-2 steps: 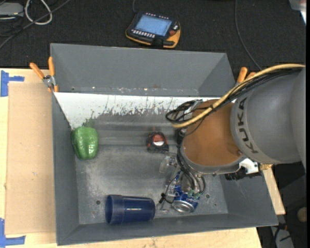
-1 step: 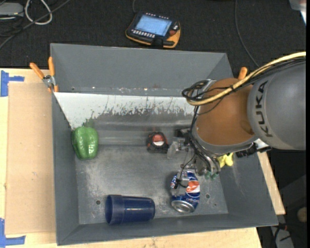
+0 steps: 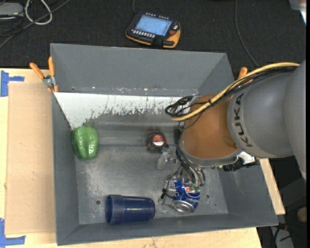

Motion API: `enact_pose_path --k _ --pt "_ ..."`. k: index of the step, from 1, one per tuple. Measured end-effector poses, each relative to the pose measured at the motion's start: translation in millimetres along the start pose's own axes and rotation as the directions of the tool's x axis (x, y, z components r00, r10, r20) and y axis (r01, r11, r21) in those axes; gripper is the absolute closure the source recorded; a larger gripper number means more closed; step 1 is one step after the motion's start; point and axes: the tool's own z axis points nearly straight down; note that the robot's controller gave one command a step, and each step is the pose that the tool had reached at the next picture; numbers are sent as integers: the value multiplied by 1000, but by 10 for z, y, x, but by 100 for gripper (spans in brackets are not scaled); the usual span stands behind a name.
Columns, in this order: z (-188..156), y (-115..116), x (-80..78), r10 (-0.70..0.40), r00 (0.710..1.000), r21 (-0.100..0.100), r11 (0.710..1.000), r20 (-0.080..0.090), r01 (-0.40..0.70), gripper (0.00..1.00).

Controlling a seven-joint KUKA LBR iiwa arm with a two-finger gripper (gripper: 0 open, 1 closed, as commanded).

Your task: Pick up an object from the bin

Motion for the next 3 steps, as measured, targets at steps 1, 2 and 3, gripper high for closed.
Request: enact_pose_path --k 1,2,3 --pt "123 -410 -88 -65 998 0 998 8 65 0" --pt "458 -496 282 177 984 -1 984 -7 -177 100" --pt "458 -496 282 177 984 -2 984 -7 -177 100"
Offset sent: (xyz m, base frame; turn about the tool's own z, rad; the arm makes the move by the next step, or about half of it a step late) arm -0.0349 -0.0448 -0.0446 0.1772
